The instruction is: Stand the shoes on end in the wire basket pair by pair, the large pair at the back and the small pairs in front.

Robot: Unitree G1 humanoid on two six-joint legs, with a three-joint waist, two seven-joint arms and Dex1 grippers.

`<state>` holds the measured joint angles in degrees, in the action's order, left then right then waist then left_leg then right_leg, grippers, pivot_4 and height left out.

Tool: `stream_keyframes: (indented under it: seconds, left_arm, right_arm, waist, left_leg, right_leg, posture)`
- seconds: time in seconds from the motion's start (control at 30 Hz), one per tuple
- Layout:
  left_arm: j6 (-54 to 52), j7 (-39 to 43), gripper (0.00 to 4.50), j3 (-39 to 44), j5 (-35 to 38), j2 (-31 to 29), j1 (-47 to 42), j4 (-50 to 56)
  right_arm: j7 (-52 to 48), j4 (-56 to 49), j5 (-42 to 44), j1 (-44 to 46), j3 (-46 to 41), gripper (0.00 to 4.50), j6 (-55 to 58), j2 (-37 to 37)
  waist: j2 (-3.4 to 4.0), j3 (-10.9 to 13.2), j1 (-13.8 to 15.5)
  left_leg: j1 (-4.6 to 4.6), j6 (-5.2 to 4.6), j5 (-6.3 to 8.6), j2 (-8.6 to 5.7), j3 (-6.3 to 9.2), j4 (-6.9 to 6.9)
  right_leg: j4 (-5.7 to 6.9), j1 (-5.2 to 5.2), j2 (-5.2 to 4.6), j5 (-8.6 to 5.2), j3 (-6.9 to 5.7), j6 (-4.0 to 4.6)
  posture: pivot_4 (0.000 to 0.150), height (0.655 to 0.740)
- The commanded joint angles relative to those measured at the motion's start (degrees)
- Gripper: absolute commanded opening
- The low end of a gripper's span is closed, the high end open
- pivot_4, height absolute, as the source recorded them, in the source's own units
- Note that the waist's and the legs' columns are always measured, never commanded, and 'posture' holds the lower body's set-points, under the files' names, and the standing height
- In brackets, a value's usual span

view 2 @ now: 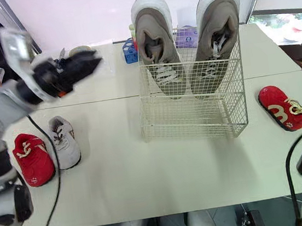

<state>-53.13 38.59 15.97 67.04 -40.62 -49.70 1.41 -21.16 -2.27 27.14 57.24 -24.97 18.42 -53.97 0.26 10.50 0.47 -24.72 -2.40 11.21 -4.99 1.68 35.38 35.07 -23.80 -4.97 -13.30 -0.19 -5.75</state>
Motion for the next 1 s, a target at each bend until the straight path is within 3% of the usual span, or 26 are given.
stream_keyframes:
  seconds: [0.03, 0.17, 0.3, 0.63, 0.93, 1.0]
  left_arm:
    - [-1.06, 0.07, 4.5, 4.82, 3.37, -1.57, -6.51, -4.12]
    - [-2.58, -1.74, 4.5, 7.33, 6.01, -1.75, -12.32, -6.17]
    - [-3.58, -4.79, 4.5, 8.35, 8.33, -0.94, -14.14, -4.32]
    - [-4.78, -9.71, 4.5, 6.7, 8.72, 1.1, -14.08, -3.13]
    - [-9.17, -3.98, 4.5, 7.09, 10.14, -1.35, -14.75, -7.95]
    - [-9.48, -2.33, 3.96, 7.07, 9.78, -2.24, -14.46, -8.88]
  right_arm:
    - [-9.06, 0.04, -1.48, 6.7, 9.35, 0.38, -4.97, 1.61]
    - [-18.65, -0.71, -3.78, 9.76, 19.03, 0.38, -9.86, 6.6]
    - [-23.89, -0.86, -5.29, 9.58, 23.11, 0.38, -13.28, 10.5]
    - [-27.93, 0.32, -10.9, 8.86, 27.01, 0.38, -21.88, 17.14]
    - [-27.55, 6.6, -21.95, 8.63, 29.31, 0.38, -36.22, 17.06]
    - [-27.36, 7.51, -22.95, 8.59, 29.26, 0.34, -38.18, 17.22]
  waist:
    - [-0.07, 0.03, -0.19]
    - [-0.2, 0.05, -0.82]
    - [-0.23, 0.06, -0.78]
    - [-0.27, 0.09, -1.12]
    - [-0.27, 0.09, -1.33]
    - [-0.27, 0.09, -1.31]
  left_leg:
    - [0.0, 0.0, 0.0, -0.01, 0.0, -0.04]
    - [-0.16, 0.0, -0.01, -0.03, -0.01, -0.03]
    - [-0.63, 0.34, -0.24, -0.1, 0.02, 0.1]
    - [-0.62, 0.56, -0.33, -0.13, 0.04, 0.17]
    - [-0.59, 0.64, -0.41, -0.08, 0.05, 0.32]
    - [-0.59, 0.77, -0.5, -0.07, 0.06, 0.32]
  right_leg:
    - [-0.04, 0.01, -0.01, 0.0, 0.0, 0.0]
    - [0.04, -0.2, -0.03, 0.05, 0.01, -0.09]
    - [0.37, -0.75, -0.07, 0.26, 0.01, -0.44]
    - [0.77, -0.88, -0.05, 0.3, 0.03, -0.46]
    - [1.09, -0.97, 0.05, 0.35, 0.03, -0.37]
    - [1.09, -0.98, 0.06, 0.35, 0.03, -0.37]
  posture:
    - [0.15, 0.74]
    - [0.15, 0.74]
    - [0.15, 0.74]
    - [0.15, 0.74]
    - [0.15, 0.74]
    - [0.15, 0.74]
